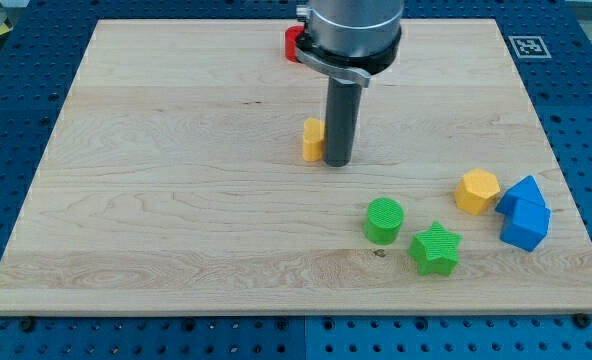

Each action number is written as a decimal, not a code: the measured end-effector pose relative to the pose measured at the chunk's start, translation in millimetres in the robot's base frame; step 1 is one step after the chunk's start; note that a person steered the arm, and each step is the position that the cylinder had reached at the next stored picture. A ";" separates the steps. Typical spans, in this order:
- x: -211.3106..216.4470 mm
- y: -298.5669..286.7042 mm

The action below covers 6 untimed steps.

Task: Move the heart to the center

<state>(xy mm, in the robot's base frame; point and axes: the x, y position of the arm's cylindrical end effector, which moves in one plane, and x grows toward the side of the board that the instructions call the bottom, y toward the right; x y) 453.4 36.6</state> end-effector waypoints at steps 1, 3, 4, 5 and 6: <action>10.4 -0.2; 46.7 -0.2; 46.7 -0.2; 46.7 -7.4; 46.8 -15.9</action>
